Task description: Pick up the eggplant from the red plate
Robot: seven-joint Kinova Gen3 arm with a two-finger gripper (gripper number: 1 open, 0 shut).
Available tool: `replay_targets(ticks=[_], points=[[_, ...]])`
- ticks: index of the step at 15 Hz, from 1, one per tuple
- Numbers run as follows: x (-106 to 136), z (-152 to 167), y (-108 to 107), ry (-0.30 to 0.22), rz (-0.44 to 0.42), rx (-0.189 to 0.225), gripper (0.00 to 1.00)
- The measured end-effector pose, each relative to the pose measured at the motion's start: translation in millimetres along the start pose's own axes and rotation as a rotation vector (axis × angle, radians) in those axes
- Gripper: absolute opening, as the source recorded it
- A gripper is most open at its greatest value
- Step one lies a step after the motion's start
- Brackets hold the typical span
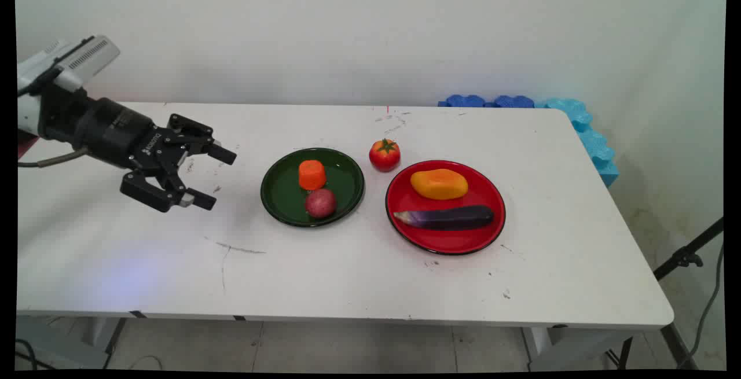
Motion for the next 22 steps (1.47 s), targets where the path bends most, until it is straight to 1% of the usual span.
replay_targets(ticks=[3, 6, 8, 10, 14, 16, 18, 22], points=[[25, 7, 3, 0.023, -0.027, 0.016, 1.0], [65, 22, 3, 0.043, -0.05, 0.044, 1.0], [95, 40, 0, 0.033, -0.054, 0.064, 1.0], [115, 55, -4, 0.021, -0.056, 0.077, 1.0], [155, 101, -14, -0.023, -0.072, 0.107, 1.0], [167, 121, -18, -0.047, -0.073, 0.114, 1.0], [179, 150, -24, -0.084, -0.076, 0.123, 1.0], [193, 208, -36, -0.152, -0.083, 0.123, 1.0]])
